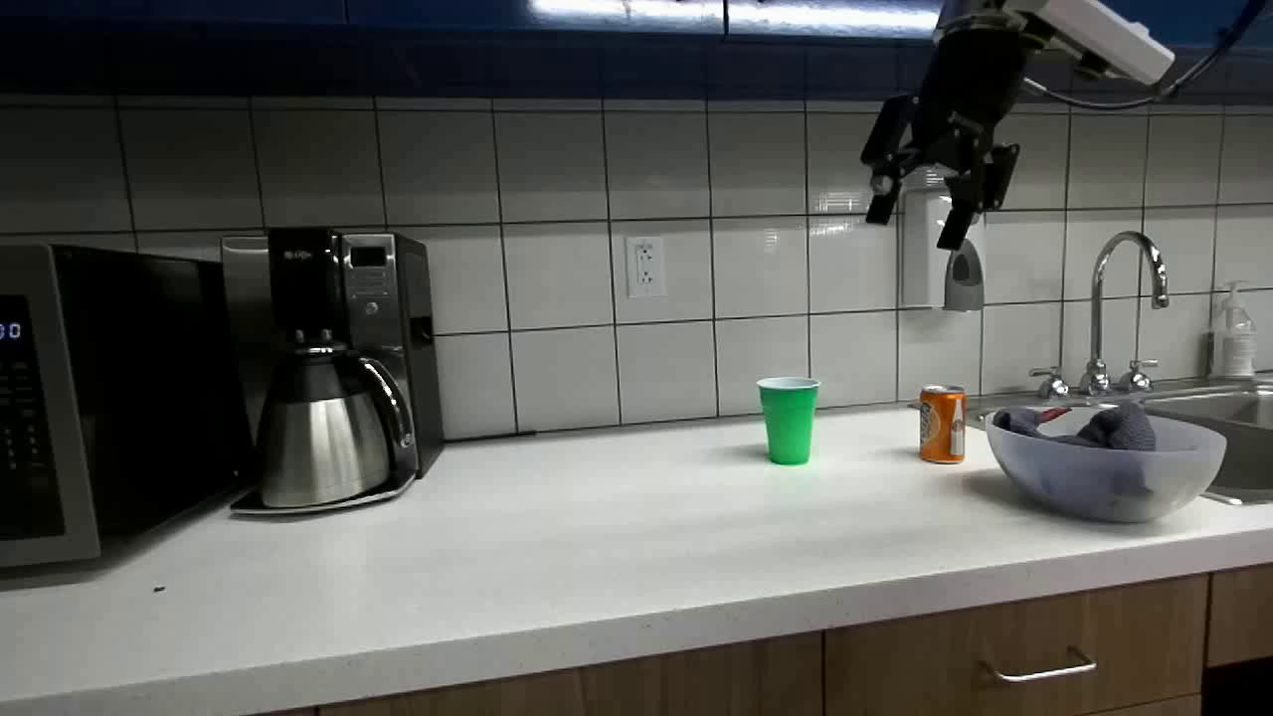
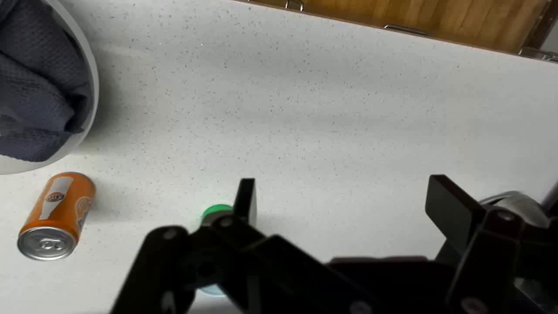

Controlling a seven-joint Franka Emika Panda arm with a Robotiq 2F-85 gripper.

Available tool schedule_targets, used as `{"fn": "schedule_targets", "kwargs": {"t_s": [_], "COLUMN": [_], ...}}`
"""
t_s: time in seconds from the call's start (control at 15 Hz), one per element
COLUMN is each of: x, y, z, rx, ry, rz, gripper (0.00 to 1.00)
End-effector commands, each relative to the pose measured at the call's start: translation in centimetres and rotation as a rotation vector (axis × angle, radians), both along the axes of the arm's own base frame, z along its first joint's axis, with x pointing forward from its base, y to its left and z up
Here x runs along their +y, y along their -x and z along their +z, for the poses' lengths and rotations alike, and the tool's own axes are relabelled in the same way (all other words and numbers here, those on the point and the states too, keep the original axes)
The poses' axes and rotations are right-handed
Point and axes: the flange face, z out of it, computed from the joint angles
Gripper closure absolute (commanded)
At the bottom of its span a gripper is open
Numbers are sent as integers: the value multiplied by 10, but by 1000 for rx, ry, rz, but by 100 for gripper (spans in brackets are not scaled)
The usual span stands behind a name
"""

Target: Remove the towel from the bowl

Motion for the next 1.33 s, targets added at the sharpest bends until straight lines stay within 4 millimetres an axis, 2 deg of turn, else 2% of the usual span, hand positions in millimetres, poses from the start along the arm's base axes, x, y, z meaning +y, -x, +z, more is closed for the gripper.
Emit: {"fn": "schedule_targets", "kwargs": {"t_s": [0.0,0.4,0.67,0.93,1.27], "x": [0,-5,-20,-46,-90], "y": [0,0,3,9,19], "z": [1,-5,-16,-24,-35], "rx": [1,22,36,46,37], "ry": [0,22,87,148,185], "rz": [0,5,5,-6,-50], "gripper": [0,0,0,0,0]}}
